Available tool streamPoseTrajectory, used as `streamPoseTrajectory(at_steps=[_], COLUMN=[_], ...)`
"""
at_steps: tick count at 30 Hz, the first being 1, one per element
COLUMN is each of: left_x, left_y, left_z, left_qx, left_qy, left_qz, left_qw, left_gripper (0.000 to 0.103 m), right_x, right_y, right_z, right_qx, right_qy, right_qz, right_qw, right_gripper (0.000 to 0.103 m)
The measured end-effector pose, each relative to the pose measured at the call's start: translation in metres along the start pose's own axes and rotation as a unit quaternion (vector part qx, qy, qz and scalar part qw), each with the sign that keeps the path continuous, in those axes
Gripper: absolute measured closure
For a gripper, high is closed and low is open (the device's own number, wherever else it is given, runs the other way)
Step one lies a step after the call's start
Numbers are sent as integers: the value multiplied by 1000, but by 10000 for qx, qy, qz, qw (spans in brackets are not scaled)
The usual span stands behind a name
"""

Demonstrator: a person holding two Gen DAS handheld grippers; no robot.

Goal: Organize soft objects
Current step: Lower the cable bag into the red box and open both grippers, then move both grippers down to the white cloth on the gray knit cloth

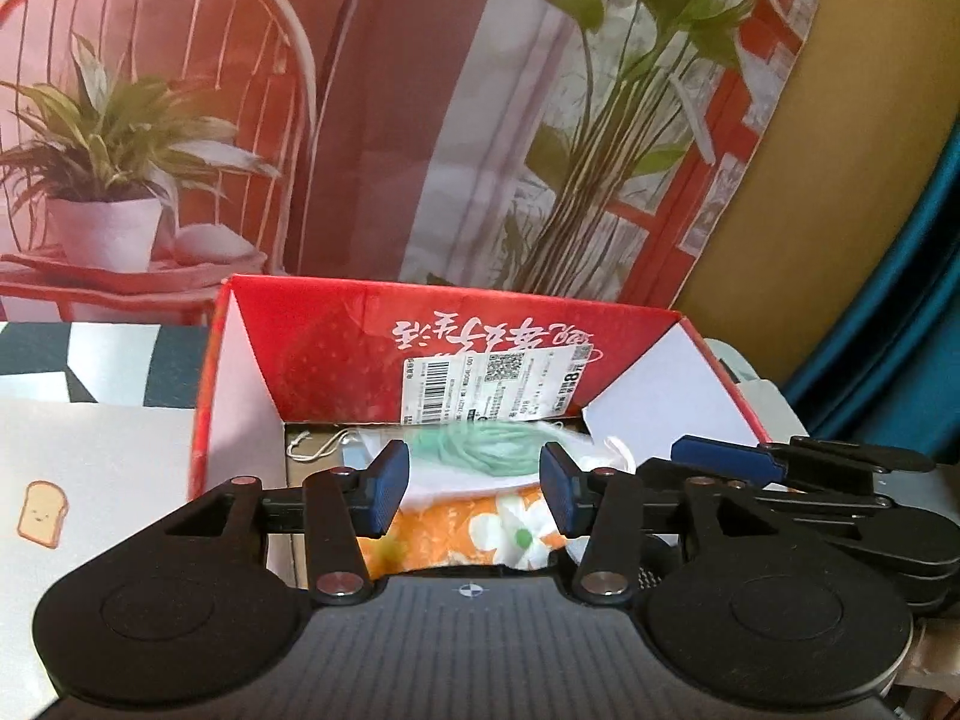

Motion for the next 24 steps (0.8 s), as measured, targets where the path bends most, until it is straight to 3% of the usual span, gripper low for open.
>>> streamPoseTrajectory(at_steps=[6, 15, 24], left_x=[-23, -82, -140], left_y=[-7, -16, -8], left_z=[28, 78, 96], left_qx=[30, 205, 420], left_qy=[-179, -546, -615], left_qz=[-183, -394, -142], left_qw=[9997, 9975, 9971], left_gripper=[52, 52, 52], right_x=[-18, -67, -120], right_y=[14, 34, 35], right_z=[31, 74, 95], right_qx=[113, 319, 282], right_qy=[-278, -729, -827], right_qz=[176, 281, 171], right_qw=[9994, 9964, 9960], right_gripper=[73, 73, 73])
Point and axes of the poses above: each gripper's, at about its wrist camera, not at the fingertips, and z roughly against the way its jaws point, y to its left, x to its top, the point moved 3 cm from there along -z, roughly the way its jaws point, and after that the axes turned 13 degrees about y, right-handed, at the moved point
